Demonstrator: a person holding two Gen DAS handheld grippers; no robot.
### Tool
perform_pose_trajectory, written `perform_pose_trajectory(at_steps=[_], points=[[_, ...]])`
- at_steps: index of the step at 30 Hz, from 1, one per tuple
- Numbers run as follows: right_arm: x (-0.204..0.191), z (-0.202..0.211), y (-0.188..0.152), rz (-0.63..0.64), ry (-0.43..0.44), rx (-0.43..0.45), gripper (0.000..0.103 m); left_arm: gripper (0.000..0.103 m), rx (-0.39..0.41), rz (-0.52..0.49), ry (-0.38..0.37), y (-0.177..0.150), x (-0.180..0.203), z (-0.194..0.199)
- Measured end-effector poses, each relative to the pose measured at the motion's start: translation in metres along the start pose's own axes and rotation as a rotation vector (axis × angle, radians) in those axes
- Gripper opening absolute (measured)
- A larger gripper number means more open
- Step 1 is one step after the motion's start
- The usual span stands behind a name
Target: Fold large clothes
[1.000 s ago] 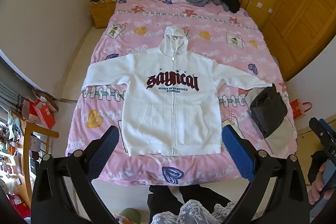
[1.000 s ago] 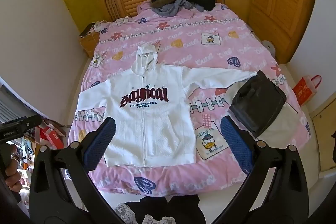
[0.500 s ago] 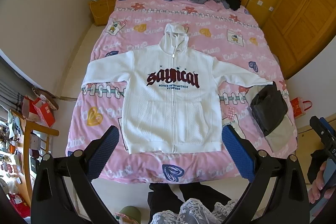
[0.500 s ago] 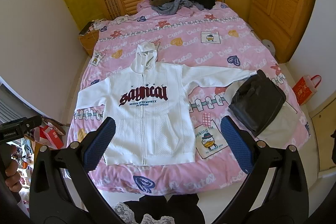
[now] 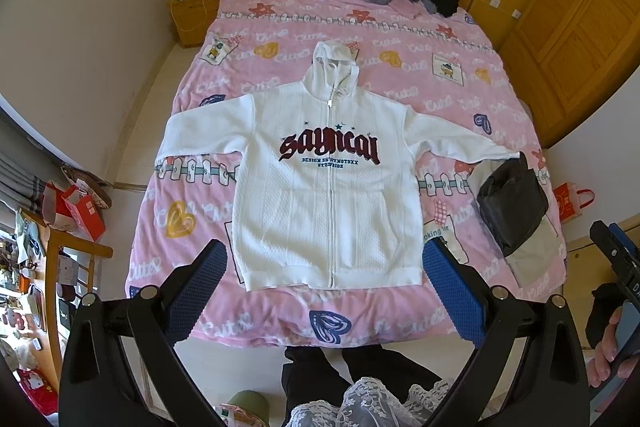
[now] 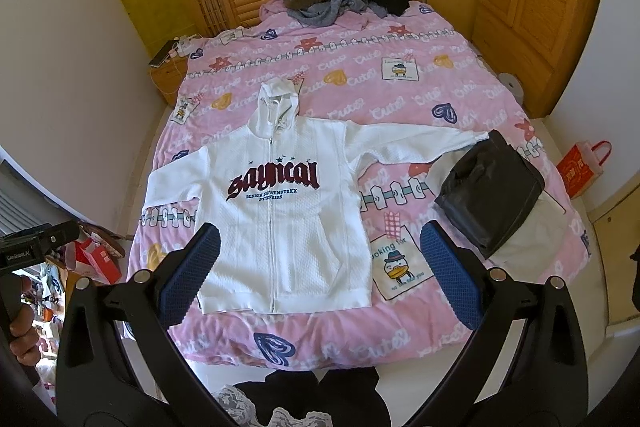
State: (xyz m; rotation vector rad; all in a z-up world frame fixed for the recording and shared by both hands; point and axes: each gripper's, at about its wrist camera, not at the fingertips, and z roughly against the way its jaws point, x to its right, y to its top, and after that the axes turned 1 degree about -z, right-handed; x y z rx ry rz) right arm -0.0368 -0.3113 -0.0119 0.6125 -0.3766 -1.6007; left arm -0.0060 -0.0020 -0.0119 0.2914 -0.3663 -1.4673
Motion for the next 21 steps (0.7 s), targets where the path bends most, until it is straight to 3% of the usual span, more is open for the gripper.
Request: perform_pose_trajectory(at_steps=[21], points=[[0.005, 0.002, -0.005, -0.005, 0.007, -0.007, 0.097, 0.095, -0.01, -0.005, -0.008, -0.006, -0.001, 0.001]])
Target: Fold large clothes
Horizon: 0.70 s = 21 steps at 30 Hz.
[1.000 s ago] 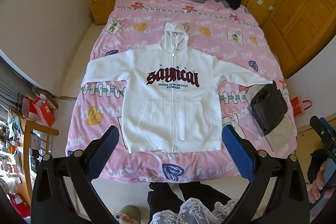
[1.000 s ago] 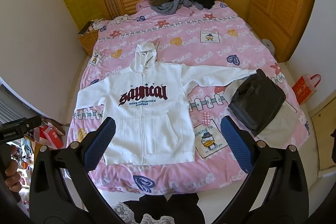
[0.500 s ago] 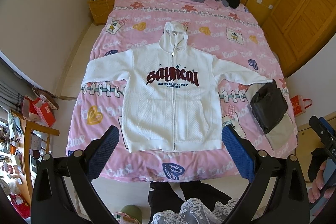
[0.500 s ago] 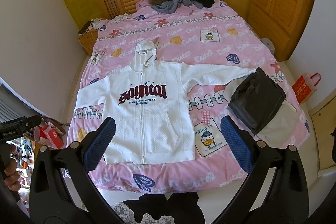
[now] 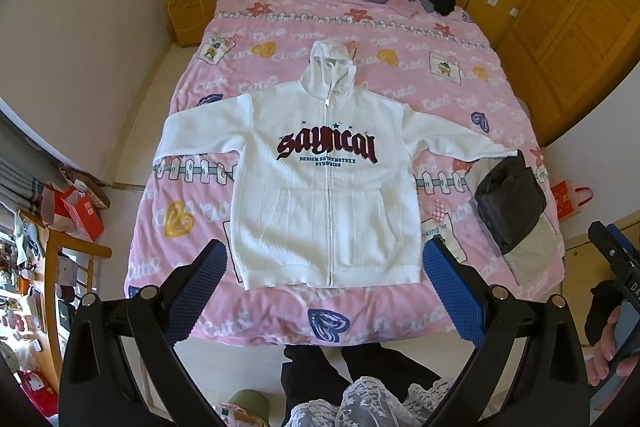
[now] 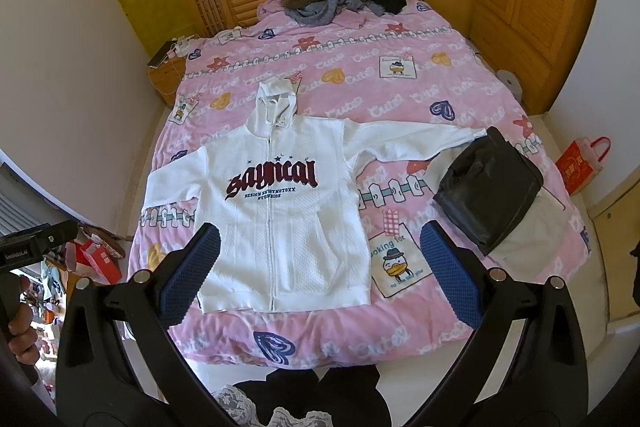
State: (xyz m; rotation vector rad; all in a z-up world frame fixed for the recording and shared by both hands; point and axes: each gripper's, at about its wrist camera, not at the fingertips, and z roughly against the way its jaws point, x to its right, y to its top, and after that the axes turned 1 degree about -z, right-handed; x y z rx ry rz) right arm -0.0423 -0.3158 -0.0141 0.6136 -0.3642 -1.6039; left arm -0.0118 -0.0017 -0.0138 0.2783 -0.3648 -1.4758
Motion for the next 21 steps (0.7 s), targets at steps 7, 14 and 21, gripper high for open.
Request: perform_pose_trajectory(at_steps=[7, 14, 21], points=[[0.0025, 0.0034, 0.0, -0.001, 0.003, 0.001, 0.097, 0.095, -0.004, 0.0, 0.004, 0.0035, -0.0002, -0.0004], [0.0028, 0.0034, -0.0005, -0.002, 0.001, -0.002, 0.097, 0.095, -0.005, -0.001, 0.007, 0.0022, -0.001, -0.0008], [0.0015, 0.0039, -0.0023, -0.002, -0.002, -0.01, 0.097, 0.095, -0.007, 0.001, 0.005, 0.001, -0.0021, -0.0015]])
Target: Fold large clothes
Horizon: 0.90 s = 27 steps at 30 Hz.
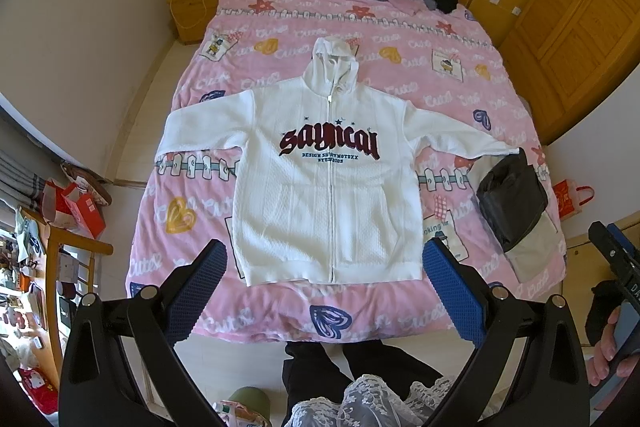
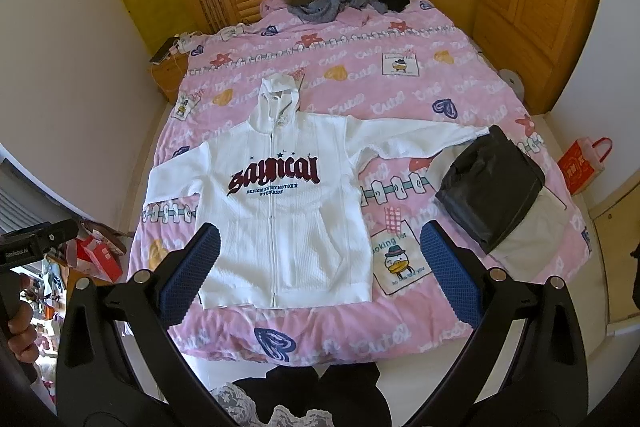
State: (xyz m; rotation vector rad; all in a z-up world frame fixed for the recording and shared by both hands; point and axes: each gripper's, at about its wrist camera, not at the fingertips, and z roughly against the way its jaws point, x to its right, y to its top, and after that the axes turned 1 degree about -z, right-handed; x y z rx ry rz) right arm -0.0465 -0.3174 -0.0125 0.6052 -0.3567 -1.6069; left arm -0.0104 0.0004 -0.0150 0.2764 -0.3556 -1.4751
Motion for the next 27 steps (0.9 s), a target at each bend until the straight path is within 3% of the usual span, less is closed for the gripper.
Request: perform_pose_trajectory(at_steps=[16, 27], points=[[-0.003, -0.003, -0.009, 0.009, 0.011, -0.008, 0.097, 0.095, -0.008, -0.006, 0.008, -0.008, -0.006, -0.006], [0.013, -0.013, 0.013, 0.05, 0.04, -0.043, 0.097, 0.095, -0.03, -0.001, 0.022, 0.003, 0.009, -0.009]])
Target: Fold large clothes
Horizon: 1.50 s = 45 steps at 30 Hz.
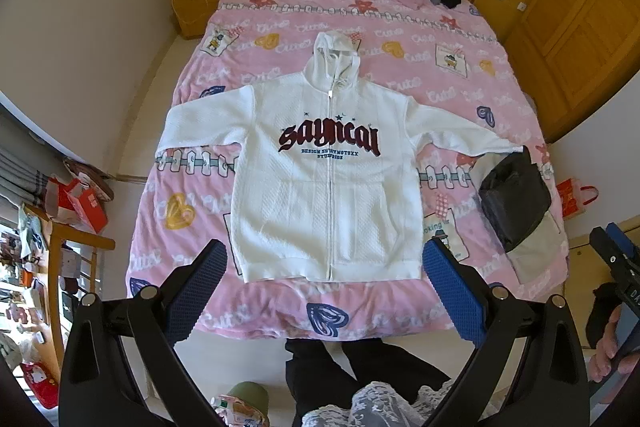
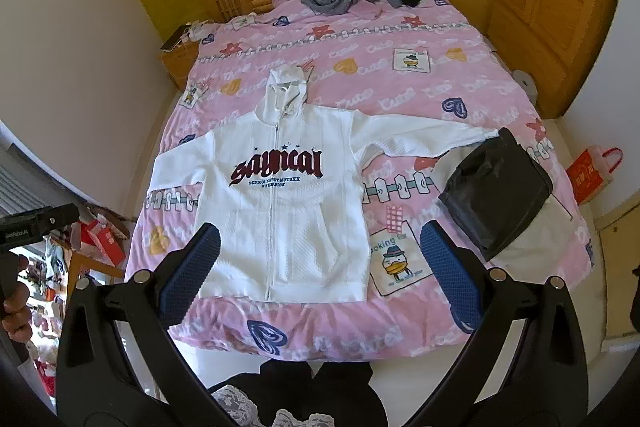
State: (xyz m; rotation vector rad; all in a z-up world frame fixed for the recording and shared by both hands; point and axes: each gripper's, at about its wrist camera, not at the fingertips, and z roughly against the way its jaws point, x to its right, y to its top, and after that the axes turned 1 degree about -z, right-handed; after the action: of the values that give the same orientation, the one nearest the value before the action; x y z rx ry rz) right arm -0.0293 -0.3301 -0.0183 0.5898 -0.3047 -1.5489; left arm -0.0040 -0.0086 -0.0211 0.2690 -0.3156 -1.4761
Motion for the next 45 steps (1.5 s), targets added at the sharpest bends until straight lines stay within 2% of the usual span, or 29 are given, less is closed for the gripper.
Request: perform_pose_trajectory(at_steps=[6, 11, 16, 19, 23, 29, 32, 35, 38, 41, 44, 45], points=[[0.015, 0.0, 0.005, 0.019, 0.018, -0.01, 0.097, 0.095, -0.002, -0.001, 0.0, 0.004, 0.015, 0.003], [0.03, 0.0, 0.011, 0.03, 0.029, -0.02, 0.097, 0.095, -0.021, 0.01, -0.057, 0.009, 0.033, 0.005], [0.039, -0.008, 0.019, 0.053, 0.027, -0.032, 0.097, 0.095, -0.032, 0.03, -0.069, 0.017, 0.041, 0.002], [0.041, -0.014, 0.024, 0.051, 0.039, -0.037, 0.097, 0.095, -0.046, 0.07, -0.099, 0.025, 0.03, -0.004], [0.033, -0.028, 0.039, 0.042, 0.065, -0.045, 0.097, 0.095, -0.037, 0.159, -0.079, 0.039, -0.01, -0.016], [-0.005, -0.064, 0.064, 0.066, 0.062, -0.047, 0.097, 0.095, -0.006, 0.356, -0.038, 0.07, -0.124, -0.055], [-0.037, -0.09, 0.08, 0.079, 0.07, -0.042, 0.097, 0.095, 0.016, 0.493, -0.004, 0.091, -0.213, -0.091], [-0.079, -0.128, 0.098, 0.092, 0.077, -0.051, 0.097, 0.095, -0.002, 0.589, 0.015, 0.104, -0.286, -0.134], [-0.125, -0.176, 0.117, 0.103, 0.1, -0.077, 0.097, 0.095, -0.065, 0.733, -0.02, 0.117, -0.38, -0.21], [-0.173, -0.232, 0.135, 0.121, 0.137, -0.113, 0.097, 0.095, -0.114, 0.851, -0.045, 0.122, -0.456, -0.286], [-0.226, -0.298, 0.149, 0.151, 0.161, -0.154, 0.097, 0.095, -0.154, 0.943, -0.082, 0.123, -0.516, -0.354], [-0.242, -0.32, 0.151, 0.158, 0.168, -0.169, 0.097, 0.095, -0.174, 0.985, -0.101, 0.124, -0.543, -0.391]])
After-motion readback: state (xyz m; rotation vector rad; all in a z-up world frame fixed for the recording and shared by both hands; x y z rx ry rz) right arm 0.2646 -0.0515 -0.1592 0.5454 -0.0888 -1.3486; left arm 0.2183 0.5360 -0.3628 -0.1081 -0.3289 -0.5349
